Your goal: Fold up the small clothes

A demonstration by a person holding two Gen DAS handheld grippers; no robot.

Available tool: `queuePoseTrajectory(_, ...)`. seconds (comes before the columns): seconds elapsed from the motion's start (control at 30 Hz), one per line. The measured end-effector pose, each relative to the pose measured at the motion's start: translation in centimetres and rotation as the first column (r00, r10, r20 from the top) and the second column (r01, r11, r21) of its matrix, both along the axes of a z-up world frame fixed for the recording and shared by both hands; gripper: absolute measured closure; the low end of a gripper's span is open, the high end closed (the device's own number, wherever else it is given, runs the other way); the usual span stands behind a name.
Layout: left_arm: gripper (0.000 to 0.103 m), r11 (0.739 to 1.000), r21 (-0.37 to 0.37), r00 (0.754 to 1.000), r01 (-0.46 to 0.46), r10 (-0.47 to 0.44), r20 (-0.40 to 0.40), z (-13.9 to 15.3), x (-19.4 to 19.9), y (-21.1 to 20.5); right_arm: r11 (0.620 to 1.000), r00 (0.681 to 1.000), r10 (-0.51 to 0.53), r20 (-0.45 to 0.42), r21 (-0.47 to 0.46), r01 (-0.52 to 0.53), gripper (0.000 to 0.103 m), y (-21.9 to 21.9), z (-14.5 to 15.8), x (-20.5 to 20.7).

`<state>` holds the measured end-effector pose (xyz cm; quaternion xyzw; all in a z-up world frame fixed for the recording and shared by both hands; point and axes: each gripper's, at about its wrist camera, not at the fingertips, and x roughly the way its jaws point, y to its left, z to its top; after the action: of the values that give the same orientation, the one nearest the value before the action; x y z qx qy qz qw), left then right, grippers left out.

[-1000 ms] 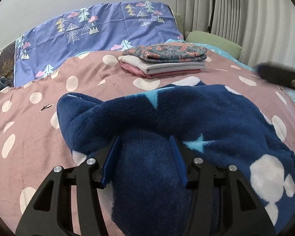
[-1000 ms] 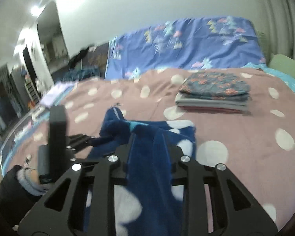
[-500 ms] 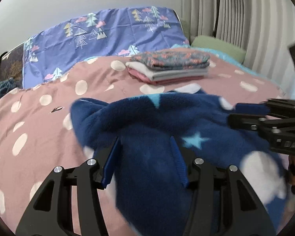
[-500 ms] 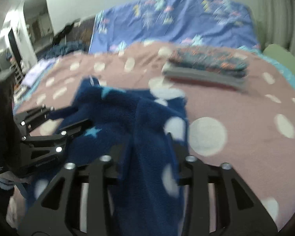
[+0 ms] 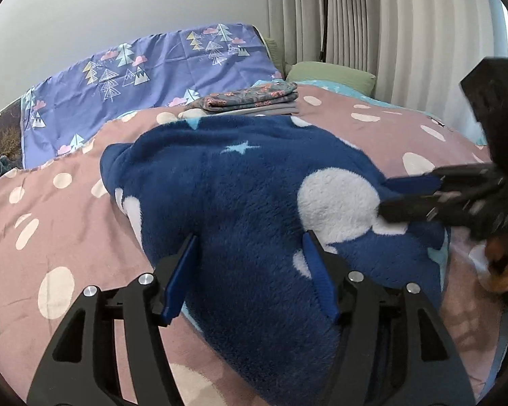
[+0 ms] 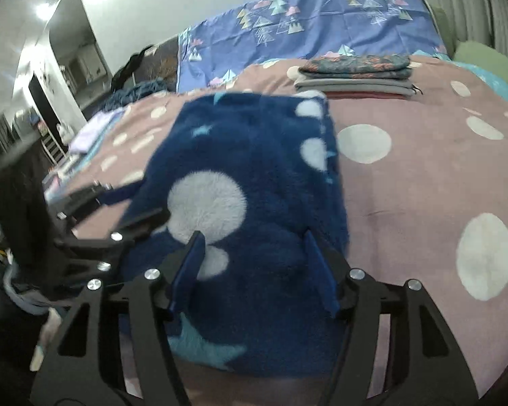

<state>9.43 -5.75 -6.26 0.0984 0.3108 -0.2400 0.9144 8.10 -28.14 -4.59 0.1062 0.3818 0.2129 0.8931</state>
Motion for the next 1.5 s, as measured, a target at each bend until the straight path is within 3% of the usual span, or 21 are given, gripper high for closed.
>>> queuePoseTrajectory(0.1,0.039,0.999,-0.029,1.000,-0.016,0.016,-0.019,0.1,-0.1,0.6,0.996,0.996,-0.085,-0.016,0.028,0.086,0.034,-2.4,0.2,-1.8)
queuePoseTrajectory(0.23,0.039,0.999,-0.038,1.000,-0.025,0.025,-0.019,0.0,-0.3,0.3,0.972,0.980,-0.112,-0.168,0.187,0.143,0.033,-5.4,-1.9,-4.1)
queuePoseTrajectory(0.33,0.039,0.999,-0.036,0.999,-0.026,0.025,-0.020,0.1,-0.3,0.3,0.923,0.949,-0.101,-0.298,0.329,0.201,0.022,-6.8,-3.4,-5.9)
queuePoseTrajectory(0.47,0.039,0.999,-0.041,0.999,-0.035,0.034,-0.018,0.0,-0.4,0.2,0.844,0.916,0.026,-0.400,0.500,0.194,0.016,-5.9,-4.5,-6.6)
queuePoseTrajectory(0.63,0.039,0.998,-0.037,0.999,-0.051,0.050,-0.018,0.0,-0.5,0.1,0.855,0.880,-0.036,-0.474,0.442,0.273,0.013,-4.9,-5.6,-5.4)
queuePoseTrajectory(0.87,0.039,0.998,-0.036,0.998,-0.058,0.057,-0.017,0.0,-0.7,0.2,0.819,0.843,-0.130,-0.522,0.423,0.388,0.002,-4.0,-6.1,-4.2)
queuePoseTrajectory(1.23,0.039,0.997,-0.064,0.999,-0.051,0.050,-0.022,0.0,-0.6,0.5,0.731,0.763,-0.344,-0.548,0.354,0.584,0.002,-2.5,-6.2,-1.9)
queuePoseTrajectory(1.37,0.039,0.996,-0.067,0.999,-0.051,0.050,-0.022,0.0,-0.7,0.5,0.747,0.772,-0.310,-0.554,0.361,0.559,0.002,-2.4,-6.2,-2.1)
queuePoseTrajectory(1.5,0.039,0.996,-0.081,0.999,-0.047,0.045,-0.023,-0.1,-0.6,0.5,0.731,0.780,-0.278,-0.560,0.404,0.550,0.002,-3.2,-6.7,-2.9)
